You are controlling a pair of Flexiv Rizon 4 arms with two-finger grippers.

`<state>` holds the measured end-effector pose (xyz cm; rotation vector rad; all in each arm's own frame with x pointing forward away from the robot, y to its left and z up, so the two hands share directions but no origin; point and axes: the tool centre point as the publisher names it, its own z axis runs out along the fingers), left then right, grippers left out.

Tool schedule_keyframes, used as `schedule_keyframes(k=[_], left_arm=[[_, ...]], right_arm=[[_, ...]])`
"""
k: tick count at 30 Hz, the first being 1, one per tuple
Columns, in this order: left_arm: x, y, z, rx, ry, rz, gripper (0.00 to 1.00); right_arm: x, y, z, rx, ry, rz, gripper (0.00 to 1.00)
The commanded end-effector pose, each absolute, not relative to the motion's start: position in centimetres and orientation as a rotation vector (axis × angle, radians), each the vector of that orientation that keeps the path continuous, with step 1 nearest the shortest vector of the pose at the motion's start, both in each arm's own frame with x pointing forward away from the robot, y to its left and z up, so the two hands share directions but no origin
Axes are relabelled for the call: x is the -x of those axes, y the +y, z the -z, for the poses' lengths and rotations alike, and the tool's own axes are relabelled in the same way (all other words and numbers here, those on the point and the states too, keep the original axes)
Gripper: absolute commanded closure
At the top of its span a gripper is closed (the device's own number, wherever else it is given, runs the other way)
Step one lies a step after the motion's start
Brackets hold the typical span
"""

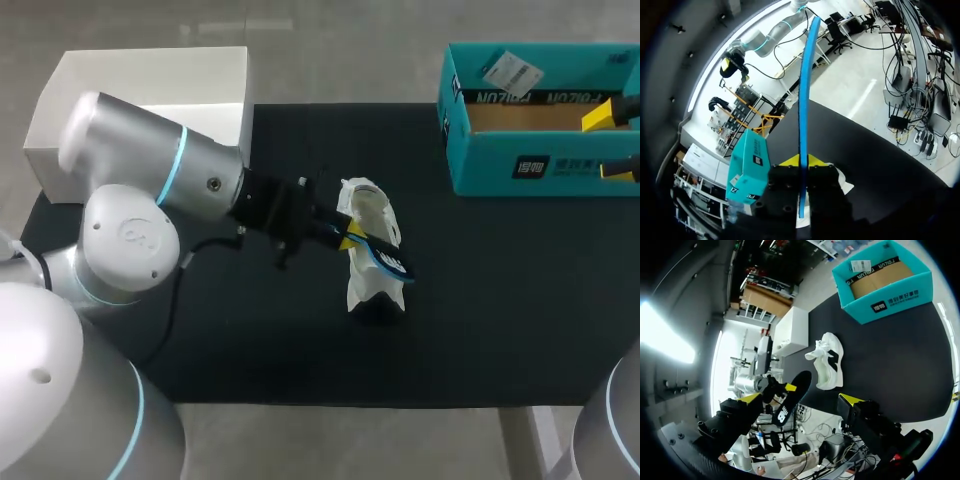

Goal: Take the shoe out of the shoebox, open the shoe tongue, remove and reinsert the insole, then place the shoe into the shoebox

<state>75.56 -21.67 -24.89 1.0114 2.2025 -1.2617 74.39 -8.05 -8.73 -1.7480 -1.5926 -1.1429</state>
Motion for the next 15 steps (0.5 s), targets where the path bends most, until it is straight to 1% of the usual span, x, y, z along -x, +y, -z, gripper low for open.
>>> schedule_keyframes(k=[1, 9, 15], left_arm=[[-77.1, -23.6, 25.7, -1.064, 2.186, 1.325, 1.00], [-77.5, -25.3, 27.4, -1.138, 2.165, 1.390, 1.00], [-78.0, -25.3, 28.5, -1.153, 2.152, 1.429, 1.00]], right_arm=[[-74.4, -8.0, 8.8, 1.751, -1.594, 1.140, 0.00], [-74.4, -8.0, 8.8, 1.751, -1.594, 1.140, 0.00], [-74.4, -8.0, 8.8, 1.751, -1.594, 1.140, 0.00]])
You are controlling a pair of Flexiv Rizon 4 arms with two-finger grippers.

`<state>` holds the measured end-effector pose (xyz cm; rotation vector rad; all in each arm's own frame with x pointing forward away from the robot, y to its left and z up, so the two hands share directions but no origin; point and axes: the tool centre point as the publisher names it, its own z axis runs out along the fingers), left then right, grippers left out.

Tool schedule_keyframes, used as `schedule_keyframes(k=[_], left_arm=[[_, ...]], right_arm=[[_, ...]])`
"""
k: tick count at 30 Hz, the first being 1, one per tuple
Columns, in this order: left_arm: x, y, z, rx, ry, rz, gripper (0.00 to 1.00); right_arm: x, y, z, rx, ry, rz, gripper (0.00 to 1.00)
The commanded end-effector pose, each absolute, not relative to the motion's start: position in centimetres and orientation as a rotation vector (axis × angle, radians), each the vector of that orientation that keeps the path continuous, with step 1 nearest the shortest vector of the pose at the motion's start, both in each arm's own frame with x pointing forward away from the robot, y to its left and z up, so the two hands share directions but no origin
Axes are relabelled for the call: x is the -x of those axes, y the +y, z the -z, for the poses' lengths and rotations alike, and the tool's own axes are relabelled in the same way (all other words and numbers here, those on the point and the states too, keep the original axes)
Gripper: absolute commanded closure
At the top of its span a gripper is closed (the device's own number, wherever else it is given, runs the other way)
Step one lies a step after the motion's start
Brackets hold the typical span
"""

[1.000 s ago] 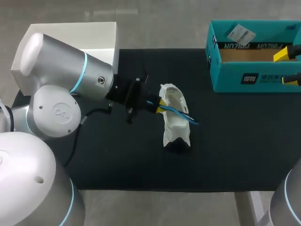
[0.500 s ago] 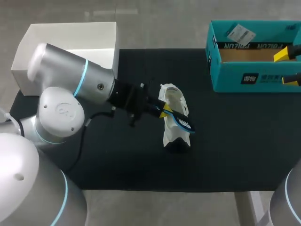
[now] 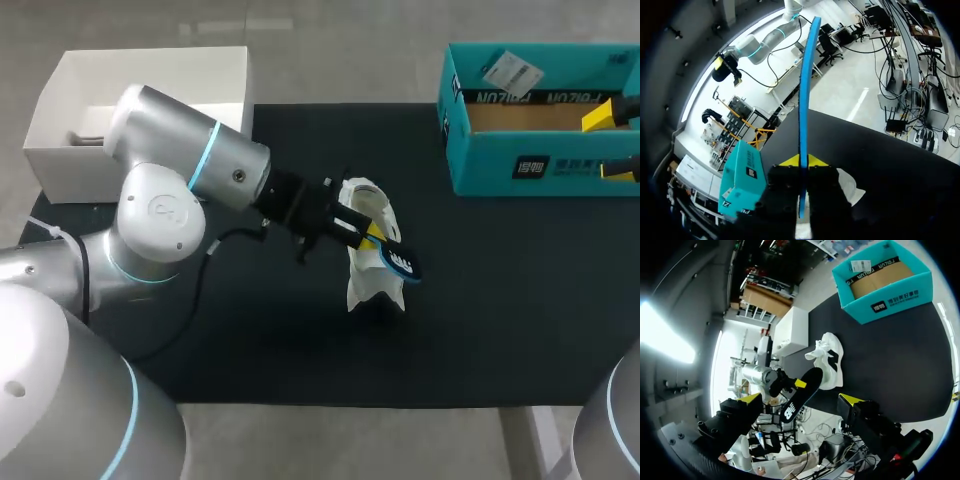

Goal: Take the shoe out of the shoebox, open the shoe tongue, remove and reinsert the insole, then place the shoe into the shoebox

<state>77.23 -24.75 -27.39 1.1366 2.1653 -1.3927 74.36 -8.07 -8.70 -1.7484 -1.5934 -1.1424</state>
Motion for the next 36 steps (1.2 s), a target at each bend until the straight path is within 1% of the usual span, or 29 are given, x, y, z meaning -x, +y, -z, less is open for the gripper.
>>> schedule_keyframes(k=[1, 15, 24, 36], left_arm=[[-78.1, -25.3, 28.7, -1.153, 2.157, 1.429, 1.00], [-78.6, -23.8, 30.0, -1.095, 2.197, 1.487, 1.00], [-79.5, -23.6, 31.4, -1.134, 2.224, 1.445, 1.00], [-80.9, -23.7, 32.5, -1.078, 2.264, 1.343, 1.00]], right_arm=[[-74.4, -8.0, 8.8, 1.751, -1.594, 1.140, 0.00], [-74.4, -8.0, 8.8, 1.751, -1.594, 1.140, 0.00], [-74.4, -8.0, 8.8, 1.751, -1.594, 1.140, 0.00], [-74.4, -8.0, 8.8, 1.751, -1.594, 1.140, 0.00]])
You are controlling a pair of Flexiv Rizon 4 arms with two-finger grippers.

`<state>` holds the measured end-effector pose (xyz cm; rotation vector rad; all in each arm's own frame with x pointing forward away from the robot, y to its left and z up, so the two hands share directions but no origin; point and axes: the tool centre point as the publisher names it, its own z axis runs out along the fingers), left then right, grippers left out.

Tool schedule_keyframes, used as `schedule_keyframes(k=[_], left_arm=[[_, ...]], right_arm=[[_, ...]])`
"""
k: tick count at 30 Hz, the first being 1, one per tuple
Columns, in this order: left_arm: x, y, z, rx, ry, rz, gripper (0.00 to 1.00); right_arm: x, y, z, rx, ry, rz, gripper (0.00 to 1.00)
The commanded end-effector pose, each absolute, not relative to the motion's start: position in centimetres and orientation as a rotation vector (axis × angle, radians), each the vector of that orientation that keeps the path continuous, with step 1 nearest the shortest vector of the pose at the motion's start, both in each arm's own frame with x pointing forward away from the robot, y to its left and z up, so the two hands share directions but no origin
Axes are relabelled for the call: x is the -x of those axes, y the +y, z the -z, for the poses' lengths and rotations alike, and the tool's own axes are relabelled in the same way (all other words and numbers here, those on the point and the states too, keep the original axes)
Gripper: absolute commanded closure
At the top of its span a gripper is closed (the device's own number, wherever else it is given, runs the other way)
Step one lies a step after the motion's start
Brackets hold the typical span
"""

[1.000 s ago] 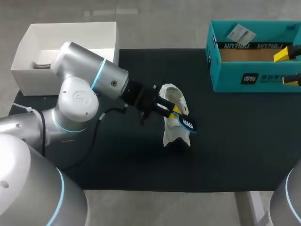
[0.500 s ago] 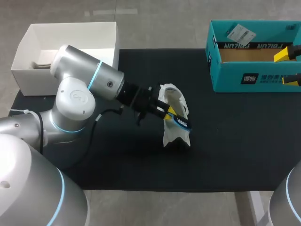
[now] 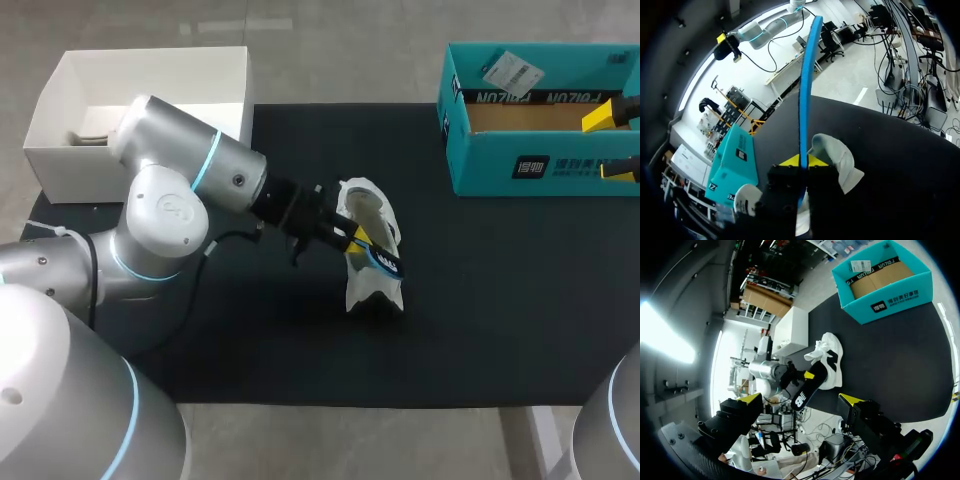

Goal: Take the shoe out of the shoebox, open the shoe tongue, remove and reinsert the insole, then place the shoe into the shoebox

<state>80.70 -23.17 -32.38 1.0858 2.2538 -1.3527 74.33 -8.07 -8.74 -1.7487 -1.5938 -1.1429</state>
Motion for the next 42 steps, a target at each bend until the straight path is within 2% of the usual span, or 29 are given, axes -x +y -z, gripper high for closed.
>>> schedule_keyframes(k=[1, 20, 42], left_arm=[[-81.0, -23.8, 32.4, -1.059, 2.268, 1.353, 1.00], [-79.6, -24.6, 31.7, -1.001, 2.259, 1.455, 1.00], [-83.0, -25.1, 33.8, -0.883, 2.308, 1.354, 1.00]], right_arm=[[-74.4, -8.0, 8.8, 1.751, -1.594, 1.140, 0.00], [-74.4, -8.0, 8.8, 1.751, -1.594, 1.140, 0.00], [-74.4, -8.0, 8.8, 1.751, -1.594, 1.140, 0.00]])
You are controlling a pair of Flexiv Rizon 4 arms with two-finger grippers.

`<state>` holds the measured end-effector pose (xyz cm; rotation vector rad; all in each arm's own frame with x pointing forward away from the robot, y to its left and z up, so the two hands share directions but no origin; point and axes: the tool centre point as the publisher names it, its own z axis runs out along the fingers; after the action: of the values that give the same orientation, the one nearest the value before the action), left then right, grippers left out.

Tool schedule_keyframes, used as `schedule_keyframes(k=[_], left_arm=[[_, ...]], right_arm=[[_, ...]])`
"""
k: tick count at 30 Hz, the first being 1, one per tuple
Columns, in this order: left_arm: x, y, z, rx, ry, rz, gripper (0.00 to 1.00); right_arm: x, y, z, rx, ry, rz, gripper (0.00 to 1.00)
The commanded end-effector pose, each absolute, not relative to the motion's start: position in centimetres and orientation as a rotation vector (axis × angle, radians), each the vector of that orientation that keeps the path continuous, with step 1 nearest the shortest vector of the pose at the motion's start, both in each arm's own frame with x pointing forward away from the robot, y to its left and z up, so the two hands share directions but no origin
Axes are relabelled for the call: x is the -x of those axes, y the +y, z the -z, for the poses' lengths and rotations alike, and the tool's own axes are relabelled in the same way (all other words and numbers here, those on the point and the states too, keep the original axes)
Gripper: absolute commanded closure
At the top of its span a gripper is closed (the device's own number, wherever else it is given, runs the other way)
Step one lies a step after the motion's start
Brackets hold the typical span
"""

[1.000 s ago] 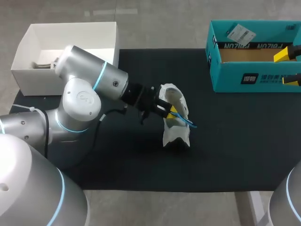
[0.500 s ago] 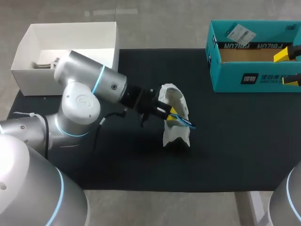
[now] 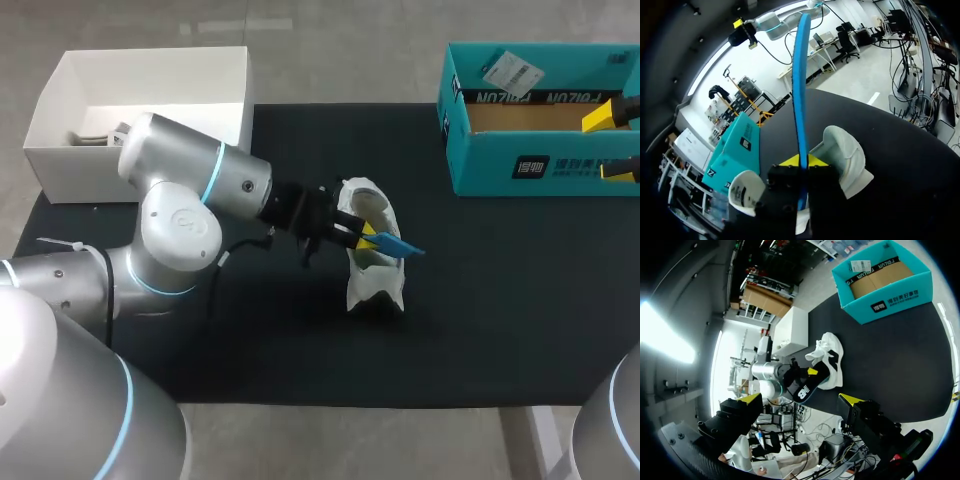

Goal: Take the shoe out of the shoebox, open the shoe tongue, remove and reinsert the insole, then place the shoe into the shoebox

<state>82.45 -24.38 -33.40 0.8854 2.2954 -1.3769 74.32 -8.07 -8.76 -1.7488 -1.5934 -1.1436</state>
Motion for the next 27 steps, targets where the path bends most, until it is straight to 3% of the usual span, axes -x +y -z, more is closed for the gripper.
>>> schedule_keyframes(k=[1, 27], left_arm=[[-83.2, -25.1, 33.8, -0.882, 2.310, 1.349, 1.00], [-83.7, -24.0, 36.5, -0.891, 2.401, 1.239, 1.00]], right_arm=[[-74.4, -8.0, 8.8, 1.751, -1.594, 1.140, 0.00], [-74.4, -8.0, 8.8, 1.751, -1.594, 1.140, 0.00]])
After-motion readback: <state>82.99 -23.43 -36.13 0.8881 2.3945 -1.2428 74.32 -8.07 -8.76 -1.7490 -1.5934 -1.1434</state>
